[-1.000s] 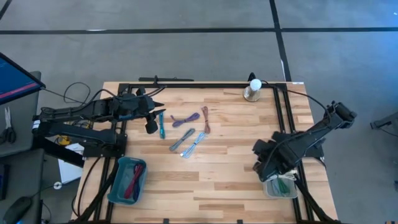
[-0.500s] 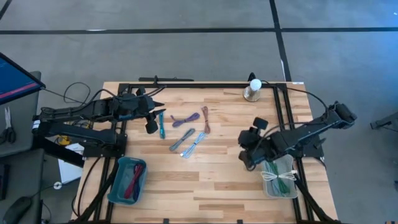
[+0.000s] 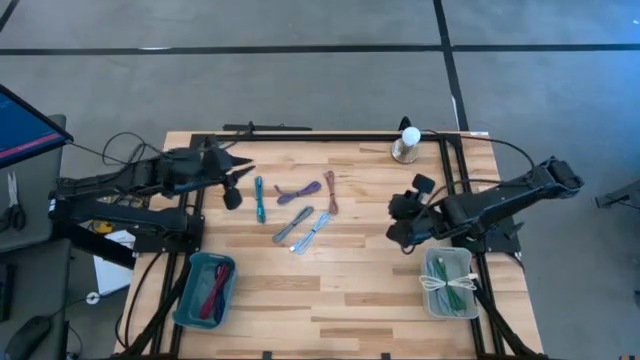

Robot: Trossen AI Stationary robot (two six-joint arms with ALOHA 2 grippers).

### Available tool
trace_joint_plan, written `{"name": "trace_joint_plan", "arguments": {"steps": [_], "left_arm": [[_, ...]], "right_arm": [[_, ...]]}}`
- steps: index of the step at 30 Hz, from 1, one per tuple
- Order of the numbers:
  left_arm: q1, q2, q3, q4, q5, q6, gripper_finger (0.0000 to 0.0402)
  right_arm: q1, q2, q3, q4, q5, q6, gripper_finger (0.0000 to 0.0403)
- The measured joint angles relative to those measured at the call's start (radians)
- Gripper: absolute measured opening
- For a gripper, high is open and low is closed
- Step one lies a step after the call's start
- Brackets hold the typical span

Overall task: Pick & Place USB Port
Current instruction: Put the light blue patterned USB cable into the blue bin

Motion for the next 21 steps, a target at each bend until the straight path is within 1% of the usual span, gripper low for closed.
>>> {"name": "trace_joint_plan", "arguments": {"steps": [4, 8, 12, 17, 21], "left_arm": [[0.0, -0.098, 0.0, -0.046, 0.004, -0.003, 0.0045], [0.0, -0.192, -0.05, -0.058, 0.059, -0.006, 0.0026], [0.0, -0.276, -0.159, -0.059, 0.079, -0.01, 0.0015], [0.0, -0.355, -0.273, -0.051, 0.079, -0.011, 0.0008], [0.0, -0.401, -0.31, -0.048, 0.079, -0.011, 0.0008]], "right_arm": [[0.002, -0.111, -0.09, 0.052, 0.003, -0.006, 0.0065], [0.001, -0.226, -0.183, 0.133, 0.005, -0.024, 0.0064], [0.001, -0.339, -0.28, 0.288, 0.007, -0.122, 0.0063], [-0.014, -0.459, -0.408, 0.558, -0.008, -0.304, 0.0063], [-0.047, -0.529, -0.486, 0.726, -0.091, -0.406, 0.0063]]}}
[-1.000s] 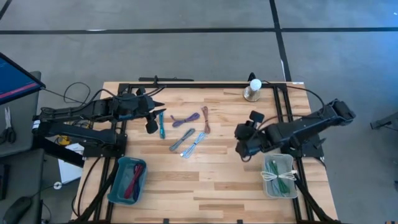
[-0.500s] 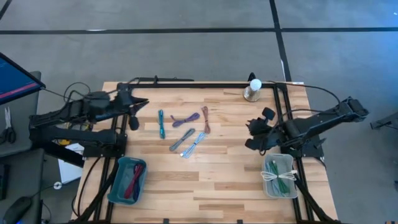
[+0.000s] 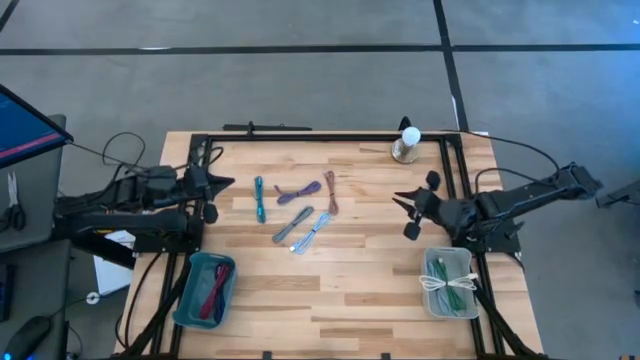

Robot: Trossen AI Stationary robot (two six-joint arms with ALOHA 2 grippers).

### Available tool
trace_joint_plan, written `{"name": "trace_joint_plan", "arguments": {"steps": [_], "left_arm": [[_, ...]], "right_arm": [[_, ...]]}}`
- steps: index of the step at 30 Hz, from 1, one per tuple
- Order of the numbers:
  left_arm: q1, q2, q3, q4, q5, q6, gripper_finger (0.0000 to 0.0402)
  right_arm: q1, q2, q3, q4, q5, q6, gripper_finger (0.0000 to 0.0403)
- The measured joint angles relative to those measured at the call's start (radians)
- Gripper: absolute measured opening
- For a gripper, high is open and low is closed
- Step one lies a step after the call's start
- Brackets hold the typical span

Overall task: Pick & Place USB Port
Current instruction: Put the light blue patterned USB cable into the blue bin

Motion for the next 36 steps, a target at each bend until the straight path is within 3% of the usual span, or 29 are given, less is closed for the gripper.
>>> {"name": "trace_joint_plan", "arguments": {"steps": [10, 20, 30, 34, 36], "left_arm": [[0.0, -0.045, -0.008, 0.005, 0.0, 0.0, 0.0008], [0.0, -0.025, -0.008, 0.016, 0.0, 0.0, 0.0008], [0.0, 0.117, -0.008, 0.105, 0.0, -0.006, 0.0008], [0.0, 0.212, -0.008, 0.136, -0.004, -0.074, 0.0008], [0.0, 0.261, -0.007, 0.141, -0.062, -0.161, 0.0008]], "right_arm": [[-0.09, -0.049, -0.164, 0.18, -0.052, -0.032, 0.0063], [-0.164, -0.049, -0.166, 0.201, -0.102, -0.048, 0.0063], [-0.205, -0.048, -0.166, 0.201, -0.102, -0.048, 0.0063], [-0.205, -0.048, -0.166, 0.201, -0.102, -0.047, 0.0063], [-0.205, -0.048, -0.165, 0.201, -0.102, -0.046, 0.0063]]}}
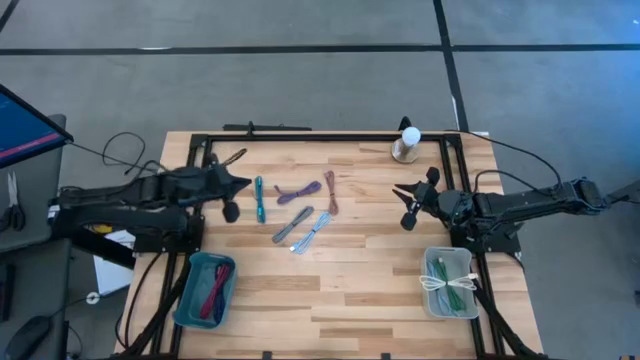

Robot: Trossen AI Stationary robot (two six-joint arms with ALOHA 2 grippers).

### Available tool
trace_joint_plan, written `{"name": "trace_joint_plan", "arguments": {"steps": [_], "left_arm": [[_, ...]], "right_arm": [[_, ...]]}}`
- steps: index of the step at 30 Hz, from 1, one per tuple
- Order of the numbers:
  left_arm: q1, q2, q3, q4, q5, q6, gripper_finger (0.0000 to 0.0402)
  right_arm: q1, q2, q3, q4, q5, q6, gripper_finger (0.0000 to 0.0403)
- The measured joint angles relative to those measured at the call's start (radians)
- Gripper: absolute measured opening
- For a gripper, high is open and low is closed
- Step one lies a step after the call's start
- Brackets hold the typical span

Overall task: Pick & Place USB Port
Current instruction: Put the light blue patterned USB cable into the blue bin

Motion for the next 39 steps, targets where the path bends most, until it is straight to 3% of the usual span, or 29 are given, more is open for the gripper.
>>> {"name": "trace_joint_plan", "arguments": {"steps": [6, 11, 17, 21, 28, 39], "left_arm": [[0.007, 0.086, 0.027, -0.005, -0.332, -0.066, 0.0025], [0.051, 0.115, 0.073, -0.012, -0.359, -0.121, 0.0076], [0.106, 0.165, 0.084, -0.082, -0.208, -0.337, 0.014], [0.158, 0.205, 0.084, -0.182, -0.137, -0.501, 0.0161], [0.294, 0.265, 0.084, -0.219, 0.161, -0.591, 0.0156], [0.403, 0.481, 0.084, -0.218, 0.331, -0.592, 0.0148]], "right_arm": [[0.0, 0.0, 0.0, 0.0, 0.0, 0.001, 0.0063], [0.0, 0.0, 0.0, 0.0, 0.0, 0.001, 0.0063], [0.0, 0.0, 0.0, 0.0, 0.001, 0.001, 0.0063], [0.0, 0.0, 0.0, 0.0, 0.003, 0.001, 0.0063], [0.0, 0.0, 0.0, 0.0, 0.003, -0.002, 0.0063], [0.0, 0.0, 0.0, -0.001, 0.003, -0.018, 0.0063]]}}
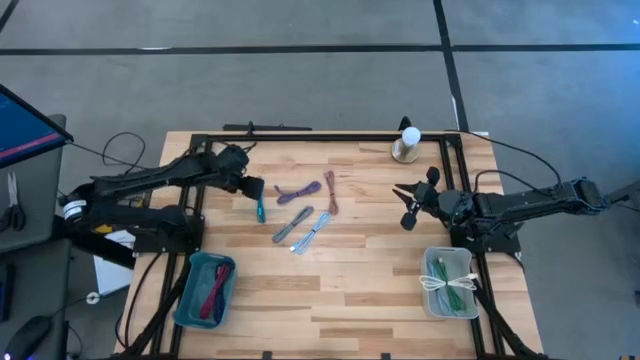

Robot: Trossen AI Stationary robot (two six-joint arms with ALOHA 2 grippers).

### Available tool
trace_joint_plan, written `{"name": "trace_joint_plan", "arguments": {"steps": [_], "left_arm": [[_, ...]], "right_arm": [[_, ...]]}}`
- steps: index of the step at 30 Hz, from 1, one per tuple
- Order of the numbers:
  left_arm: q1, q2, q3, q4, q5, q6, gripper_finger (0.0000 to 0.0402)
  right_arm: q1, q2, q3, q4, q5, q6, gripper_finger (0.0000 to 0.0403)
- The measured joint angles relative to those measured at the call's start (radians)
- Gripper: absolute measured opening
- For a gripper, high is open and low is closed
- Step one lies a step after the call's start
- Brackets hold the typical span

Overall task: Pick & Place USB Port
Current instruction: Put the light blue patterned USB cable into the blue bin

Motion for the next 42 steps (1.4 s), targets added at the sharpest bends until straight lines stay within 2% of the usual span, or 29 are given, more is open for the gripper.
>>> {"name": "trace_joint_plan", "arguments": {"steps": [13, 21, 28, 38, 42], "left_arm": [[0.001, 0.199, 0.0, 0.012, 0.051, 0.0, 0.0145], [0.001, 0.287, 0.0, 0.142, 0.051, -0.018, 0.0144], [0.001, 0.363, 0.0, 0.151, 0.051, -0.019, 0.0144], [0.001, 0.449, 0.005, 0.166, 0.046, -0.005, 0.0144], [0.001, 0.446, 0.003, 0.166, 0.045, 0.01, 0.0127]], "right_arm": [[0.0, 0.0, 0.0, 0.0, 0.0, -0.01, 0.0063], [0.0, 0.0, 0.0, 0.0, 0.0, -0.01, 0.0063], [0.0, 0.0, 0.0, -0.004, 0.0, -0.014, 0.0063], [0.0, 0.0, 0.0, -0.007, 0.0, -0.022, 0.0063], [0.0, 0.0, 0.0, -0.007, 0.0, -0.026, 0.0063]]}}
